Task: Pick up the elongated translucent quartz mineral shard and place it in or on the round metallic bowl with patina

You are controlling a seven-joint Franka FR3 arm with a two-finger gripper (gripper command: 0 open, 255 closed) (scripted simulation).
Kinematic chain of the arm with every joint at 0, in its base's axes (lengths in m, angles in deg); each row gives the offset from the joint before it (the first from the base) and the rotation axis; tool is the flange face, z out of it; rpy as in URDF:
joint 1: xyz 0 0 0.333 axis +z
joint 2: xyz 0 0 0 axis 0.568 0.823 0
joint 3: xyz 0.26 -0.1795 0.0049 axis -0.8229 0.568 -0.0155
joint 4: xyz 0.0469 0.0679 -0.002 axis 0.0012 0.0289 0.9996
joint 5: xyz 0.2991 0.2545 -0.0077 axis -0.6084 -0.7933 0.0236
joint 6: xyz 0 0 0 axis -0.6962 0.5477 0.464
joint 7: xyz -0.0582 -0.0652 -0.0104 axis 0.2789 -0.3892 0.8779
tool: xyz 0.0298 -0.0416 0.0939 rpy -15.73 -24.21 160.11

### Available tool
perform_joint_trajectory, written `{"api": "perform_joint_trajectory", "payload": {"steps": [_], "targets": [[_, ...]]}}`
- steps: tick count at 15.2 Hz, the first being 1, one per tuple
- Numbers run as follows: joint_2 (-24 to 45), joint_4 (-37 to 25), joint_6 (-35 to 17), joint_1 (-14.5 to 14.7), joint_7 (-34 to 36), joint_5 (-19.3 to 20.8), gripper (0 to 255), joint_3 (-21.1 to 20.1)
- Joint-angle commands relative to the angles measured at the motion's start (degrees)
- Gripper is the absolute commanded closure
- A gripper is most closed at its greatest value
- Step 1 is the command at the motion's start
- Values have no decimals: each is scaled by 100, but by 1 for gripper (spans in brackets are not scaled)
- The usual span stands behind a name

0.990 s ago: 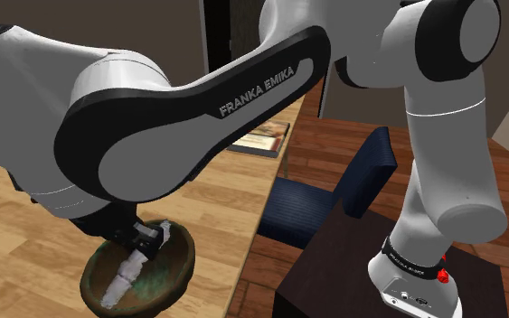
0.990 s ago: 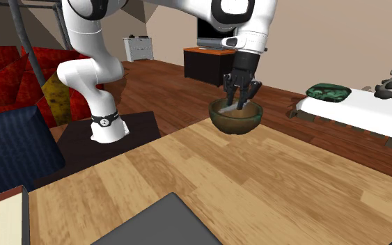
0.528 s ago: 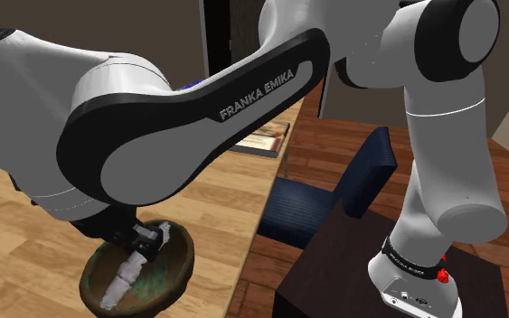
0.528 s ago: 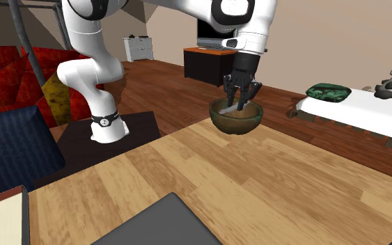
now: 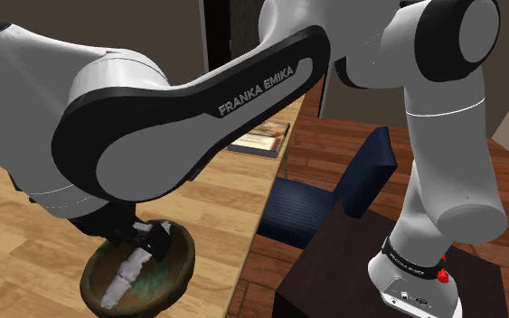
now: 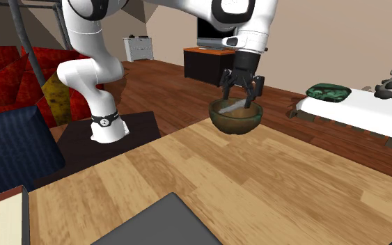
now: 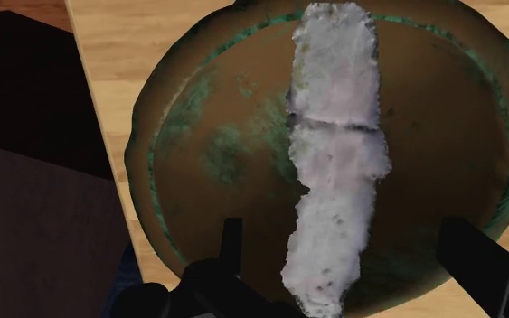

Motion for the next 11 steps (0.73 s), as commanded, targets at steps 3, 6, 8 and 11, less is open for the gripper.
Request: {"api": "perform_joint_trajectory", "payload": {"steps": [3,6,8,11], "targets": [[35,-668,622,205,-60,-31,0,-36],[34,-667,622,205,-60,-31,0,-35],[35,-668,622,205,-60,-31,0,-35],[35,-668,622,205,-60,-31,0,-35]]}}
